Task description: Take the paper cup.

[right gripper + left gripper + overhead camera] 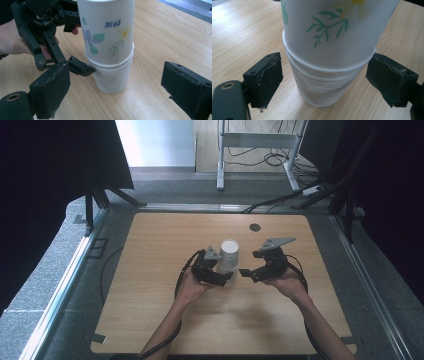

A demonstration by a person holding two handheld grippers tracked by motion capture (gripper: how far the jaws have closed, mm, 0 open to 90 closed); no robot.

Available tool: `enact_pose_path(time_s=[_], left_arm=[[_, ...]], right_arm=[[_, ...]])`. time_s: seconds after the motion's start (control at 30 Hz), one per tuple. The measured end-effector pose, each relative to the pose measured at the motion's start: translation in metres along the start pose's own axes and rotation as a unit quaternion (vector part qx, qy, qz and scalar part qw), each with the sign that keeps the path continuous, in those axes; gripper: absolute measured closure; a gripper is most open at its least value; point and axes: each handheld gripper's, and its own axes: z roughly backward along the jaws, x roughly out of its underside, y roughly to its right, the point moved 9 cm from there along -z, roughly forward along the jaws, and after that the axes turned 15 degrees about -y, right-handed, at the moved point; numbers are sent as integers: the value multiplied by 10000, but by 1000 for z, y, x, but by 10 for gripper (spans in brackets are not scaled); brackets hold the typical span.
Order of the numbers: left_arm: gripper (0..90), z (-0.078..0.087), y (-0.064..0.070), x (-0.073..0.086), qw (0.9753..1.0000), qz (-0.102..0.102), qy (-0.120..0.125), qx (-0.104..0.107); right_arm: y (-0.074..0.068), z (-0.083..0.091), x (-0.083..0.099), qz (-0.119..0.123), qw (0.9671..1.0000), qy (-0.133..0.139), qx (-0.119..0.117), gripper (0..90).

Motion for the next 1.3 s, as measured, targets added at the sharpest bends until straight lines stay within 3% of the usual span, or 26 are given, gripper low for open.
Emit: enact_pose_path(time_s=[1.03, 1.3], left_arm=[[215, -3, 2, -2, 10000, -24, 21, -42], [216, -3, 2, -2, 10000, -35, 7, -45]], right_arm=[[-2, -2, -59, 31, 9997, 77, -237, 198], [-4, -4, -72, 86, 9998, 39, -184, 254]])
